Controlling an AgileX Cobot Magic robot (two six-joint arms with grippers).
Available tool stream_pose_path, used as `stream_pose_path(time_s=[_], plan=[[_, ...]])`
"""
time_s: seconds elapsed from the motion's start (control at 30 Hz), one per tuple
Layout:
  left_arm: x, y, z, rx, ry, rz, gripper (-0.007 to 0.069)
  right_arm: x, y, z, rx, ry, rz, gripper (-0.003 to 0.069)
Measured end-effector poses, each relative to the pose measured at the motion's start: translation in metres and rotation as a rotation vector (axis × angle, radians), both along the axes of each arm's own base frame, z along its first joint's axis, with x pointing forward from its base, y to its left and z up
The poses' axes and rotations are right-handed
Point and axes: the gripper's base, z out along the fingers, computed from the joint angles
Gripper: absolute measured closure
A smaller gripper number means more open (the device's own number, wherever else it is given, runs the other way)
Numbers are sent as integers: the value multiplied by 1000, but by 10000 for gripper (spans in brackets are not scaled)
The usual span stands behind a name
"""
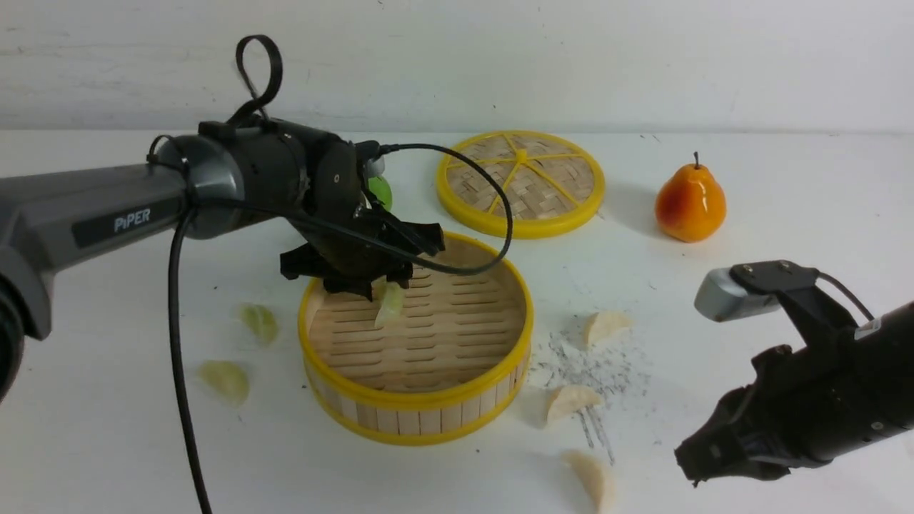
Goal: Put the dumplings into the steamer on the white table.
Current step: 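Reach for and grasp a dumpling on the table with the left gripper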
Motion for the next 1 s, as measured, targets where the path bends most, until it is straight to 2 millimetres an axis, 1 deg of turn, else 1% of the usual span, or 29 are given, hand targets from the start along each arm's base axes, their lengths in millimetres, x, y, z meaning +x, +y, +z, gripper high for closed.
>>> stream_pose_path(time_s=[0.1,0.17,0.2,0.23,0.3,0.37,0.43,0.47,0.53,0.6,0.67,0.7,0.73,0.8,0.83,1.0], plan=[[-9,7,29,31,-39,-15,283,0,0,0,1,4,3,586],[-23,16,61,75,-82,-25,295,0,0,0,1,4,2,583],[-24,17,64,81,-85,-26,296,0,0,0,1,4,2,583],[-34,25,83,121,-106,-30,309,0,0,0,1,5,3,581],[-51,37,109,175,-128,-22,337,-1,0,0,3,7,4,578],[-63,46,122,209,-149,-18,359,-1,0,0,3,7,4,576],[-73,53,125,237,-161,-10,374,-1,0,0,3,7,4,575],[-82,59,120,250,-153,12,385,-1,0,0,3,7,4,575],[-93,66,112,261,-160,45,391,-1,0,0,3,7,4,573],[-102,72,92,257,-154,87,391,-1,0,0,3,6,3,573],[-110,77,62,238,-151,132,390,-1,0,0,3,6,3,573],[-112,78,51,225,-153,145,389,-1,0,0,3,6,3,573],[-115,79,34,197,-140,178,388,-1,0,0,5,6,2,571],[-116,80,14,131,-136,237,387,0,1,1,15,6,-5,568],[-115,82,3,89,-120,293,387,0,1,1,20,7,-8,567],[-103,96,-20,11,-92,418,387,0,2,1,25,8,-10,564]])
